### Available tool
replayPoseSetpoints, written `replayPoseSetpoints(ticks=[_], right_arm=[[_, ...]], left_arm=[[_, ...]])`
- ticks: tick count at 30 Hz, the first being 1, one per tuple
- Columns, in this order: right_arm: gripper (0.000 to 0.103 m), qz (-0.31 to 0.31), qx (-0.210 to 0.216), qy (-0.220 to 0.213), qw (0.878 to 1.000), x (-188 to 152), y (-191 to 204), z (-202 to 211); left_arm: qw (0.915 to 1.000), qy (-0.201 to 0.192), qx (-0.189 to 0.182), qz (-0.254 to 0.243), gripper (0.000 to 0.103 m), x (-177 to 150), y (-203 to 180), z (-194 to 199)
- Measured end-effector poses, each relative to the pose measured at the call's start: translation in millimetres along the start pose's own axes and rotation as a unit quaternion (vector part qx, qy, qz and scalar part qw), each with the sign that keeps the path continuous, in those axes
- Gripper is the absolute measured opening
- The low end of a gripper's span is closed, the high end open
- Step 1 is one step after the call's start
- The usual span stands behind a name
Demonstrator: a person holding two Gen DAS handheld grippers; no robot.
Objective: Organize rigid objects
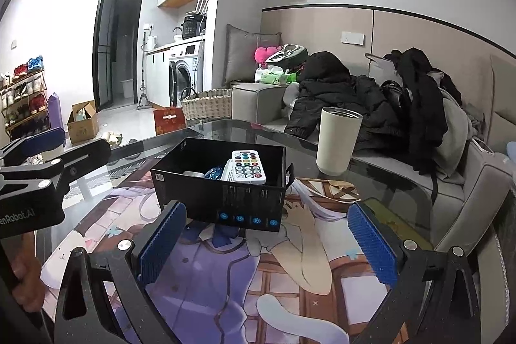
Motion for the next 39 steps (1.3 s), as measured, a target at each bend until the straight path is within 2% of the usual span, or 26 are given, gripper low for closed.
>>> replayPoseSetpoints(ticks=[39], right_arm=[[0.102, 0.009, 0.006, 0.007, 1.000, -3.2, 5.4, -6.5]], left_arm=[[0.9999, 0.013, 0.000, -0.010, 0.103, -2.6, 3.5, -6.4]])
Point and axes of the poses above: each gripper's, at about its wrist camera, not at the fingertips, and z roughly against the way its jaws point, y to its left, x to its top, the point moved 9 cm from there along -z, roughly the way its jaws point, and after that the axes turned 12 degrees about -x, right-handed, at the moved point
